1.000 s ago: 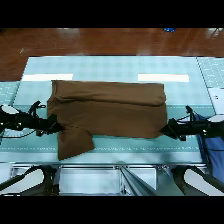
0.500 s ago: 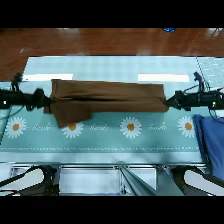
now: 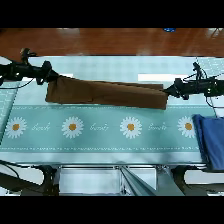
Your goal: Fold the shirts.
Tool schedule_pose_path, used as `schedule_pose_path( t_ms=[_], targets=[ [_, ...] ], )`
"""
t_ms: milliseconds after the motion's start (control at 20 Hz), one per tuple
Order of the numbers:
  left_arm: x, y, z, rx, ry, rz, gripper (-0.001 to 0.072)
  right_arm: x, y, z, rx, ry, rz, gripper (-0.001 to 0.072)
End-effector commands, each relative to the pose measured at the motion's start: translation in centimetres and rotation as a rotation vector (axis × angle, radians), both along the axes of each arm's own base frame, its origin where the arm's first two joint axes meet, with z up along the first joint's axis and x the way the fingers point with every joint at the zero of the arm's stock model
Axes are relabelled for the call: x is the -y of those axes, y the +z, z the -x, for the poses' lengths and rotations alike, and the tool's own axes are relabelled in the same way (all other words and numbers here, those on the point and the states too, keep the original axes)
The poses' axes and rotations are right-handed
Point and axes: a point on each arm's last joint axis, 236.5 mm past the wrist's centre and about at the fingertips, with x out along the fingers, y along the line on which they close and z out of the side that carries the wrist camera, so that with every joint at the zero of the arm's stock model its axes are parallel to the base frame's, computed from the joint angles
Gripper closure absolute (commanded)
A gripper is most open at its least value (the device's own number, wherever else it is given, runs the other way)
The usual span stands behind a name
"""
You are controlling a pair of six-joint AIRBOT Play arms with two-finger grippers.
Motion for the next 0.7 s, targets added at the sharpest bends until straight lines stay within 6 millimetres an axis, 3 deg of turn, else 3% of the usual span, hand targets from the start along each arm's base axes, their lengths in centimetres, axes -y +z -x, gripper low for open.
schedule_pose_path(
  t_ms=[0,50,100,200,300,400,500,600,650],
  targets=[
    [1.9,-3.2,-0.9,-0.081,-0.054,0.041,0.0684,0.7,-1.8,-2.2,-0.001,-0.059,-0.016,0.0677],
    [2.3,-4.3,-0.6,-0.109,-0.064,0.047,0.0522,1.0,-2.2,-2.9,0.006,-0.088,-0.017,0.0510],
    [2.5,-5.0,-0.1,-0.133,-0.077,0.056,0.0194,1.1,-2.3,-3.4,0.013,-0.107,-0.021,0.0289],
    [0.4,-4.5,-0.2,-0.185,-0.007,0.062,0.0204,2.1,-1.5,-3.5,0.030,-0.094,-0.007,0.0296],
    [-3.2,-1.5,0.0,-0.152,0.000,0.036,0.0205,4.9,0.8,-3.0,0.034,-0.083,0.012,0.0297],
    [-7.8,2.5,0.6,-0.093,0.035,-0.036,0.0205,8.7,1.6,-0.9,-0.013,-0.113,0.067,0.0297],
    [-11.9,6.6,1.8,0.003,0.067,-0.179,0.0205,10.9,0.5,2.0,-0.110,-0.121,0.122,0.0297],
    [-13.9,10.0,2.8,0.087,0.091,-0.321,0.0205,10.3,-1.1,2.8,-0.149,-0.140,0.106,0.0297],
    [-13.8,11.6,3.1,0.143,0.112,-0.365,0.0205,9.5,-2.0,2.7,-0.150,-0.149,0.100,0.0297]
  ],
)
